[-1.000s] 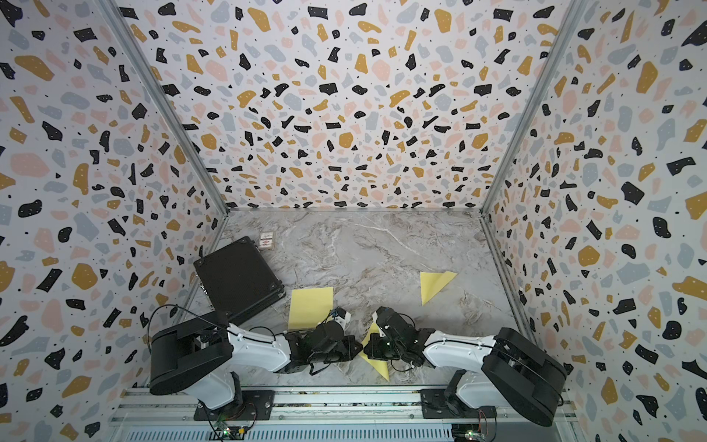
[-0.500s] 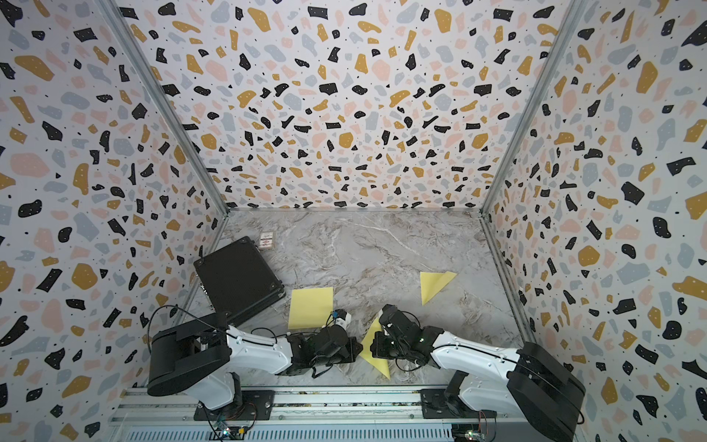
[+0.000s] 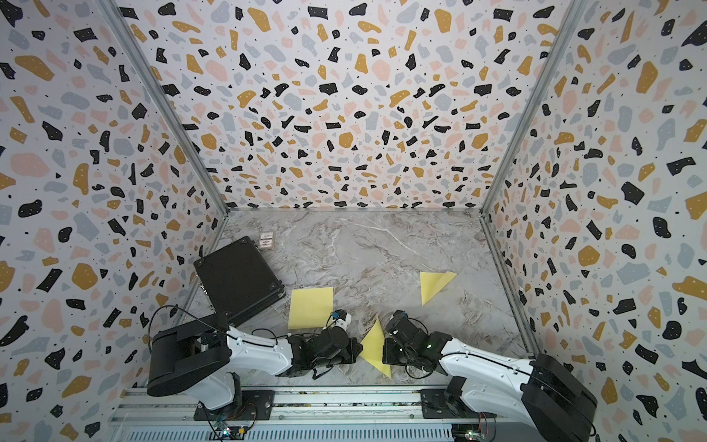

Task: Fold the square paper diagonally
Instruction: Fold the paper at the center of the board.

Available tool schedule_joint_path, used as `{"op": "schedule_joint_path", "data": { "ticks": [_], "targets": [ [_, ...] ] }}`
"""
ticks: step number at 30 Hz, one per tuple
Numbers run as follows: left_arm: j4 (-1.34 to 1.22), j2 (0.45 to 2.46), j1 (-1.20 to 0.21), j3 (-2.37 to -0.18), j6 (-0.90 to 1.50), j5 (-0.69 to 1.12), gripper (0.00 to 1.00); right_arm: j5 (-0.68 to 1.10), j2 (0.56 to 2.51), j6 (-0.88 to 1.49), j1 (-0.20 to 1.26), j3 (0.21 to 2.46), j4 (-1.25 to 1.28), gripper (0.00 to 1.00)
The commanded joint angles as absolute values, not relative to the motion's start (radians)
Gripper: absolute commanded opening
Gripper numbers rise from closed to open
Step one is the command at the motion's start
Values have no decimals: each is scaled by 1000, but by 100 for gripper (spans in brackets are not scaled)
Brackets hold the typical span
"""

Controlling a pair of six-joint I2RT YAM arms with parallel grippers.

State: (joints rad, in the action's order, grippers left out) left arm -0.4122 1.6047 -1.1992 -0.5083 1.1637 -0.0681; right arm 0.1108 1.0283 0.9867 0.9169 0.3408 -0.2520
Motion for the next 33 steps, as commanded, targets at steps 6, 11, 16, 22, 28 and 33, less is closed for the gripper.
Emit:
{"op": "schedule_joint_path", "data": {
  "ticks": [6,11,16,22,28,33],
  "targets": [
    [-161,1671,-1203,-442,1157,-87,0,66,908,1007,918,324,-443,3],
    [-163,1671,-1205,-440,1158,-90,0,155,838,1107,917,299,-384,26],
    [-167,1670,-1206,-439,1161,-92,0,240,793,1263,919,203,-212,34],
    [-166,1670,-1206,-439,1161,-95,0,279,778,1377,918,145,-113,37],
    [-161,1670,-1206,-440,1161,-97,0,295,739,1447,917,108,-52,36],
    [-160,1672,-1207,-443,1160,-98,0,319,662,1539,918,62,45,36]
  ]
}}
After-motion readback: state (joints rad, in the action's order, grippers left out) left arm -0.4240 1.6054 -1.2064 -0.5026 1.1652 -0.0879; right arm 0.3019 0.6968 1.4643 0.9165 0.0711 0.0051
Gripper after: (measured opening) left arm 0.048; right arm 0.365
